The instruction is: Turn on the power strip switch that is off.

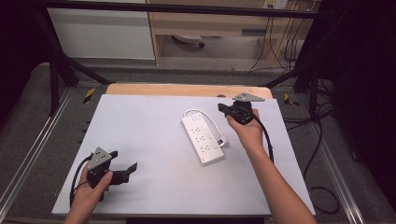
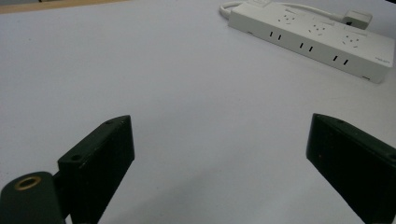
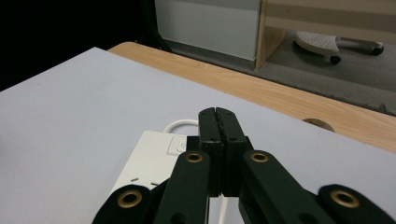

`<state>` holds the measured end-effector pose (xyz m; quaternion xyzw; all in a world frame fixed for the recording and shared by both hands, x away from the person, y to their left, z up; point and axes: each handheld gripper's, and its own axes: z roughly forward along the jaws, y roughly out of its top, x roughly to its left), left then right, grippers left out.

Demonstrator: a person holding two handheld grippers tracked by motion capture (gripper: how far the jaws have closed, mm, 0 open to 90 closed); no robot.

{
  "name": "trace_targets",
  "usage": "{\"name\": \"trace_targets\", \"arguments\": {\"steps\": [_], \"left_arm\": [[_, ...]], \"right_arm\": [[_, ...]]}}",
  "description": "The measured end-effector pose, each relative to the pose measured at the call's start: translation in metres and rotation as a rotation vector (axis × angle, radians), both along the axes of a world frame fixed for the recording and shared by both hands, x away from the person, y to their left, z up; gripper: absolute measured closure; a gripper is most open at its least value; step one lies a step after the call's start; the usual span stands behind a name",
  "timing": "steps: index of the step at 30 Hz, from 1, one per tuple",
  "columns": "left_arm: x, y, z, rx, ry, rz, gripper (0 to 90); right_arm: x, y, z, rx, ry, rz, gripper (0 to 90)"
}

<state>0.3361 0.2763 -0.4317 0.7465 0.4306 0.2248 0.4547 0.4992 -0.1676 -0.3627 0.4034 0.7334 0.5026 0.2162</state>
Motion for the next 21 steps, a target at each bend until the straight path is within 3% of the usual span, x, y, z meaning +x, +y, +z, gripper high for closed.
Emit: {"name": "trace_targets", "arguments": {"steps": [21], "left_arm": [[0.0, 0.0, 0.0, 0.007, 0.001, 0.001, 7.9]], "right_arm": [[0.009, 0.028, -0.024, -0.073, 0.052, 0.047, 90.0]]}}
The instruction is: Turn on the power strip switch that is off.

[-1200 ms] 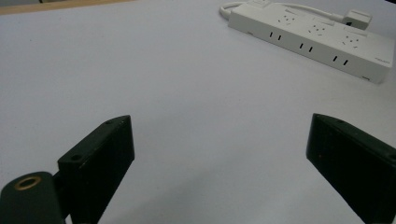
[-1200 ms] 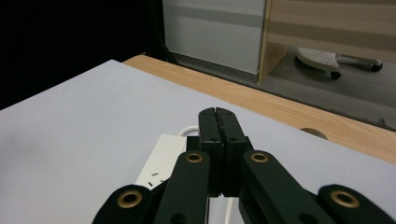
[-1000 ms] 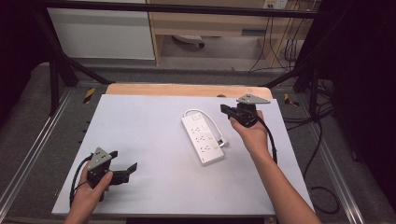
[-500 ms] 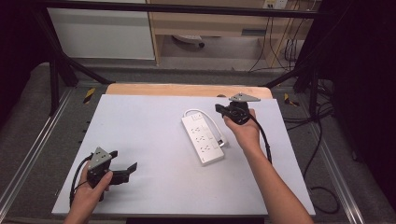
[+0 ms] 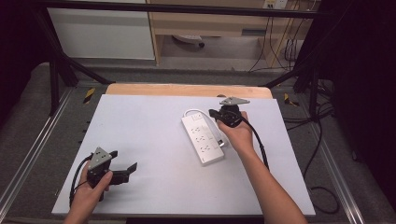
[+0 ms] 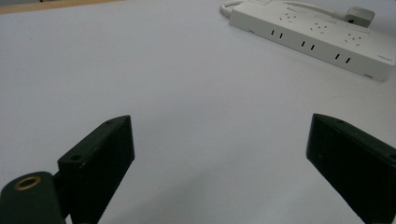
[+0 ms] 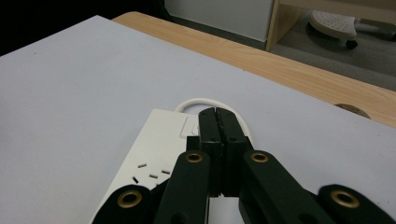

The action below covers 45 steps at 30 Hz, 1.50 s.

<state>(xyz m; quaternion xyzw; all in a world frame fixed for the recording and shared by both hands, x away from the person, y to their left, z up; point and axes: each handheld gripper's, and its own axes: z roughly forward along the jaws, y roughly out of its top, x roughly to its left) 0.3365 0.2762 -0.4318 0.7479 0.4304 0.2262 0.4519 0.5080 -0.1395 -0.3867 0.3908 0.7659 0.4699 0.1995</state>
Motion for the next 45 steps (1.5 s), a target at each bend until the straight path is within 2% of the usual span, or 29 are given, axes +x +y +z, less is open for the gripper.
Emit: {"name": "trace_targets", "arguments": {"steps": [6, 26, 35, 45], "left_arm": [[0.0, 0.0, 0.0, 0.002, 0.003, 0.001, 7.9], [0.0, -0.001, 0.0, 0.01, 0.005, -0.008, 7.9], [0.0, -0.002, -0.001, 0.013, 0.005, -0.013, 7.9], [0.0, -0.003, -0.001, 0.021, 0.009, -0.021, 7.9]], "right_arm": [[0.002, 0.002, -0.006, -0.031, 0.014, 0.0, 90.0], [0.011, 0.018, -0.03, -0.05, 0.069, -0.001, 90.0], [0.012, 0.024, -0.037, -0.083, 0.086, 0.0, 90.0], [0.013, 0.029, -0.042, -0.093, 0.096, 0.007, 90.0]]}}
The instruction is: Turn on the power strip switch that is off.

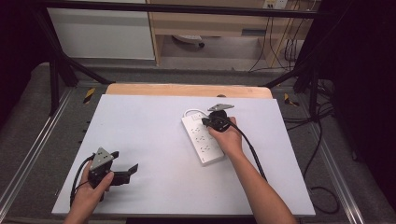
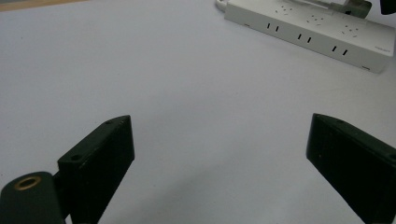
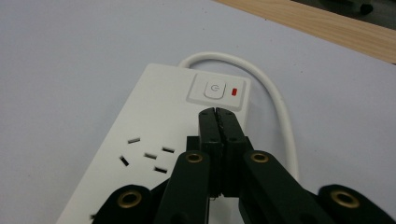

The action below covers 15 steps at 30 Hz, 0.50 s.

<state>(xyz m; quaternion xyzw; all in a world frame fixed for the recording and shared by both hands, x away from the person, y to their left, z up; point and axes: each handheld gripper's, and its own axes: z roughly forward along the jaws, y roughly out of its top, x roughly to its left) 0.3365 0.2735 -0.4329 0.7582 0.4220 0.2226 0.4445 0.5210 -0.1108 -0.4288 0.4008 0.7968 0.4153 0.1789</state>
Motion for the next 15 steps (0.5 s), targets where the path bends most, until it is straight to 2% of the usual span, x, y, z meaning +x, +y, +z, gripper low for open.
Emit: {"name": "trace_targets", "arguments": {"steps": [15], "left_arm": [[0.0002, -0.0002, -0.0005, 0.003, 0.003, -0.001, 7.9]], "right_arm": [[0.0008, 0.0013, -0.002, -0.006, 0.007, -0.006, 90.0]]}}
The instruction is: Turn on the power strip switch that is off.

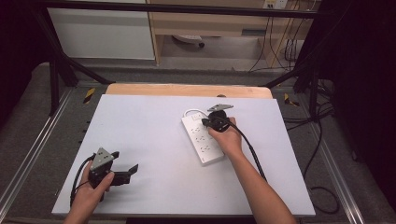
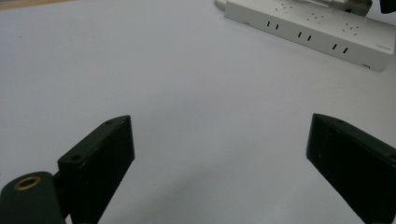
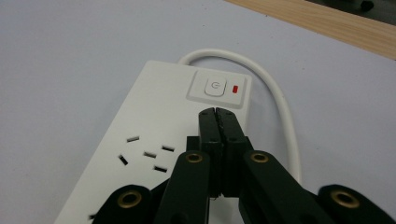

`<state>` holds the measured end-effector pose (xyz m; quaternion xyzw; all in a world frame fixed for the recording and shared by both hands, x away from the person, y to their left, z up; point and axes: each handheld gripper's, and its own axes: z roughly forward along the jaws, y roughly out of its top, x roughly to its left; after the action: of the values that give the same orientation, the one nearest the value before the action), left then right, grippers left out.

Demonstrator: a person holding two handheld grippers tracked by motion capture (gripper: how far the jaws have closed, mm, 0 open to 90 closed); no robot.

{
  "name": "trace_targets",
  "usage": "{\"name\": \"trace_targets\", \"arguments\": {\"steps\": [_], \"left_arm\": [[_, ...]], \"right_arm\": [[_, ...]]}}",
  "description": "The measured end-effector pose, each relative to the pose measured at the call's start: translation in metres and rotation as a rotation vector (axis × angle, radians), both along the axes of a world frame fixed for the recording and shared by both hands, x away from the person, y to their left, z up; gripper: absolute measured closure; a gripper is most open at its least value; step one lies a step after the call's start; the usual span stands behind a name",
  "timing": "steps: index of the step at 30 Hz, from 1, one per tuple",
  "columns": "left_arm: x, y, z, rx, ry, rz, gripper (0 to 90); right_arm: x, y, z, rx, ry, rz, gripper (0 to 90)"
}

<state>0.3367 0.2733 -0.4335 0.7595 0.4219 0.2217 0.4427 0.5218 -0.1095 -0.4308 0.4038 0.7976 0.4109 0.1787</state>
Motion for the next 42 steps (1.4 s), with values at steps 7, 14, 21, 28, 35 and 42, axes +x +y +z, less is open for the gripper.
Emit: {"name": "trace_targets", "arguments": {"steps": [7, 14, 21, 28, 35, 42], "left_arm": [[0.0, -0.0002, -0.0001, 0.002, 0.001, -0.002, 7.9], [-0.0001, -0.0002, -0.0002, 0.001, 0.002, -0.004, 7.9], [-0.0002, -0.0005, -0.0002, 0.0, 0.003, -0.006, 7.9], [-0.0003, -0.0005, -0.0003, 0.0, 0.004, -0.007, 7.9], [-0.0002, -0.0008, -0.0005, 0.005, 0.005, -0.01, 7.9], [-0.0003, -0.001, -0.0005, 0.006, 0.005, -0.01, 7.8]], "right_arm": [[0.0008, 0.0019, -0.0006, -0.011, 0.006, 0.003, 90.0], [0.0012, 0.0051, -0.0022, -0.021, 0.005, 0.006, 90.0], [0.0014, 0.0075, -0.0018, -0.034, -0.001, 0.01, 90.0], [0.0007, 0.0069, -0.0021, -0.031, -0.001, 0.008, 90.0], [0.0009, 0.0062, -0.002, -0.026, 0.007, 0.005, 90.0], [0.0009, 0.0058, -0.0024, -0.021, 0.007, 0.004, 90.0]]}}
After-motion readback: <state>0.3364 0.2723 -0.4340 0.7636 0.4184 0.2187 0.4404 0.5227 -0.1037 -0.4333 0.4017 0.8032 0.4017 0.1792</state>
